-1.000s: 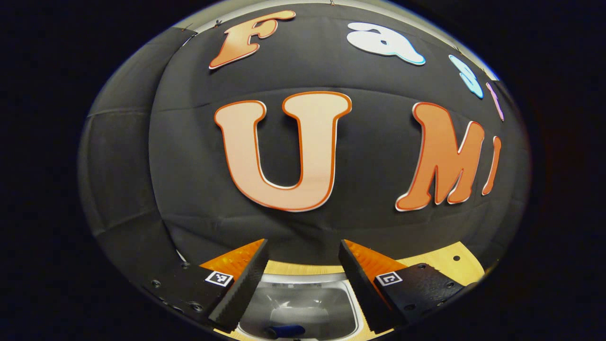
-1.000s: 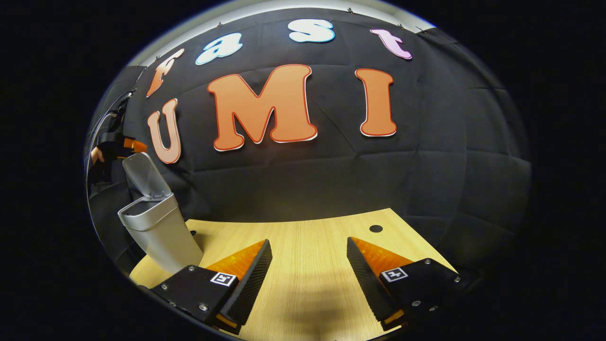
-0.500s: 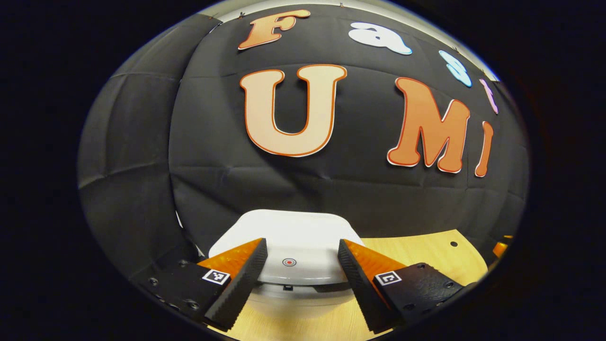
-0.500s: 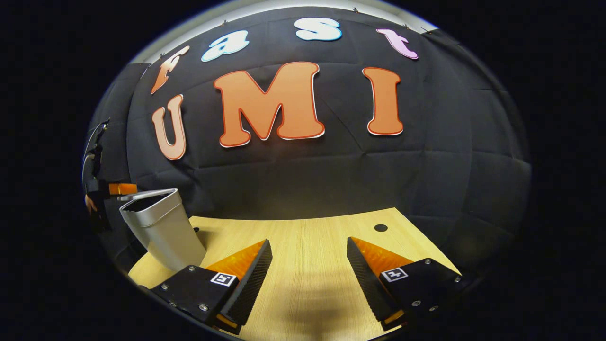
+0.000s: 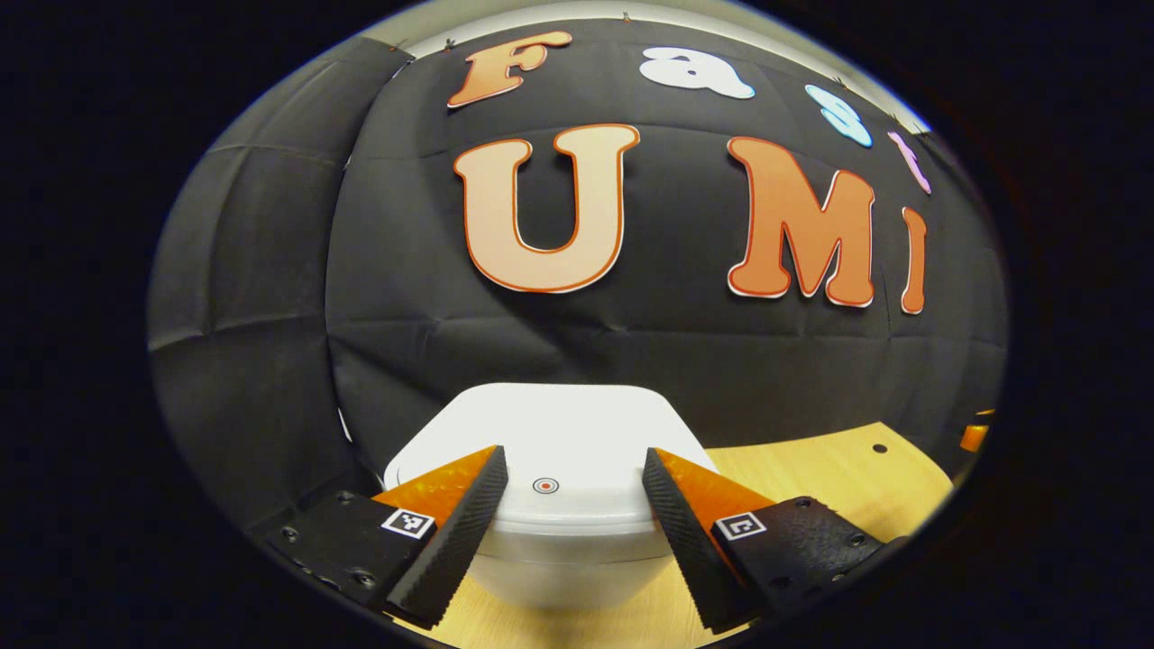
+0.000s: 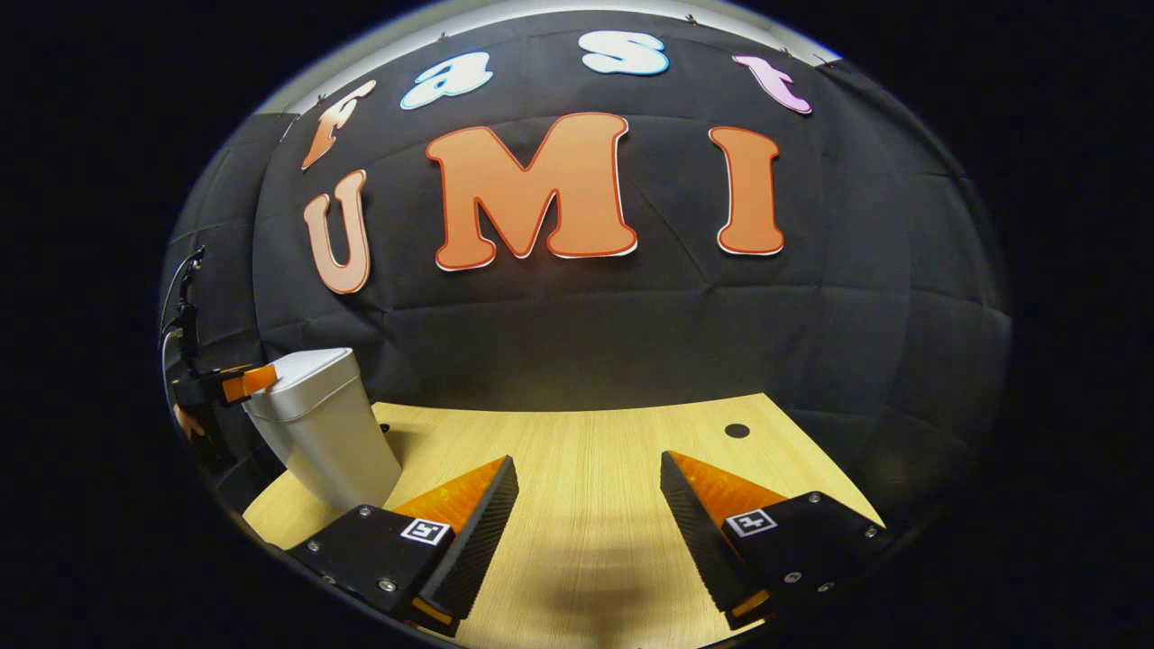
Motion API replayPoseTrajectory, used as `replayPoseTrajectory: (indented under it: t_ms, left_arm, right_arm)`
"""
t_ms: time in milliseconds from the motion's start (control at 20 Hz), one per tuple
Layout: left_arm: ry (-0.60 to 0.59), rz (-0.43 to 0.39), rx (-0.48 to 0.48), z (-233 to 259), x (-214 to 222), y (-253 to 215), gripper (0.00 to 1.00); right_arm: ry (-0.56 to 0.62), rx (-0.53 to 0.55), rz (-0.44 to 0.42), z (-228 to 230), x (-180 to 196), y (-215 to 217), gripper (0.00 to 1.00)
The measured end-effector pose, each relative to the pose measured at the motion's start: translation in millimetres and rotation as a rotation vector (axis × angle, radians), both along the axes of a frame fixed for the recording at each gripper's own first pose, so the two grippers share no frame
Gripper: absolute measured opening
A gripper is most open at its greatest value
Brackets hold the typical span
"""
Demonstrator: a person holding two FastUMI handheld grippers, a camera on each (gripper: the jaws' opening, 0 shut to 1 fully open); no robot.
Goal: Press the lid of the desktop garbage bin to open it, pick up the crumpled paper on the desktop and throw it into the bin, then pick up the pop can on the desktop and drop it into the bin, and finally close the garbage bin lid.
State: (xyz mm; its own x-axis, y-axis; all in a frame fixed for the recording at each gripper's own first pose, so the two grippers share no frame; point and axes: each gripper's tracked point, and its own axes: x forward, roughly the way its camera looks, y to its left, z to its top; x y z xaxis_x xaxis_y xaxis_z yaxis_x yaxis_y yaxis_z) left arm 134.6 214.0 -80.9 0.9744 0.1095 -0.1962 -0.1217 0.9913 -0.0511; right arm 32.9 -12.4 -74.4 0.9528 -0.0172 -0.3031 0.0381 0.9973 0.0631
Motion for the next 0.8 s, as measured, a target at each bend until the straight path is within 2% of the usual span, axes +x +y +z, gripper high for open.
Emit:
replayPoseTrajectory:
  t_ms: [100,300,500,650,800]
  left_arm:
    - [-0.013,0.009,0.022,7,0,1,0.94]
    - [-0.105,0.042,0.008,46,-17,-9,0.95]
    - [-0.210,0.010,-0.032,91,-44,-61,0.94]
    - [-0.192,-0.043,-0.132,85,-56,-114,0.94]
    - [-0.159,-0.078,-0.169,79,-65,-159,0.95]
  right_arm:
    - [-0.013,0.005,0.004,5,-1,2,0.95]
    - [-0.065,0.015,-0.011,28,-2,-3,0.95]
    - [-0.165,-0.006,-0.063,59,-9,-13,0.95]
    - [-0.212,-0.038,-0.054,70,-16,-9,0.95]
    - [-0.247,-0.045,-0.062,74,-27,-9,0.95]
